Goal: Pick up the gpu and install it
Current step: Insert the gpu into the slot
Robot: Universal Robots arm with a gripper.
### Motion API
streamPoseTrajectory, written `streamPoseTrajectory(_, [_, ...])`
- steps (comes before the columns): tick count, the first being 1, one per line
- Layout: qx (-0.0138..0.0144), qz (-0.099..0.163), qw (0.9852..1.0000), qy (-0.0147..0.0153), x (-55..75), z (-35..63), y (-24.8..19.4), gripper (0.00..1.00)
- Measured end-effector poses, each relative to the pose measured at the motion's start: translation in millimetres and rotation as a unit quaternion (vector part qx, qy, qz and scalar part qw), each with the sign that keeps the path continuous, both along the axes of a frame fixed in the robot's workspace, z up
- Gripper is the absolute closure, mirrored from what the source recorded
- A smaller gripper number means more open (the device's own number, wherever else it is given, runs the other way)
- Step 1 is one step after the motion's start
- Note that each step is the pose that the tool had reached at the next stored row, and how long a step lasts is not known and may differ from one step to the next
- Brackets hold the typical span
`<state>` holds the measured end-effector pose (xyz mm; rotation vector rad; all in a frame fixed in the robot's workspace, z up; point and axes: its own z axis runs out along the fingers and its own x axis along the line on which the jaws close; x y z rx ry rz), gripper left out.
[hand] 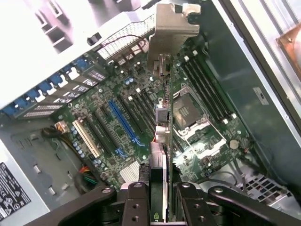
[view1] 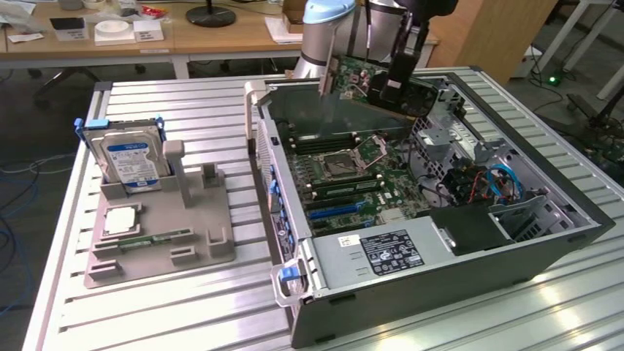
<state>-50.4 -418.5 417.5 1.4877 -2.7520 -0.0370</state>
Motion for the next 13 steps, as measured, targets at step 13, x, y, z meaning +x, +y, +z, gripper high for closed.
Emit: streamPoseTrajectory(13, [0.0000, 0.085, 0.9964, 0.0000, 0.0, -0.3, 0.0, 0.73])
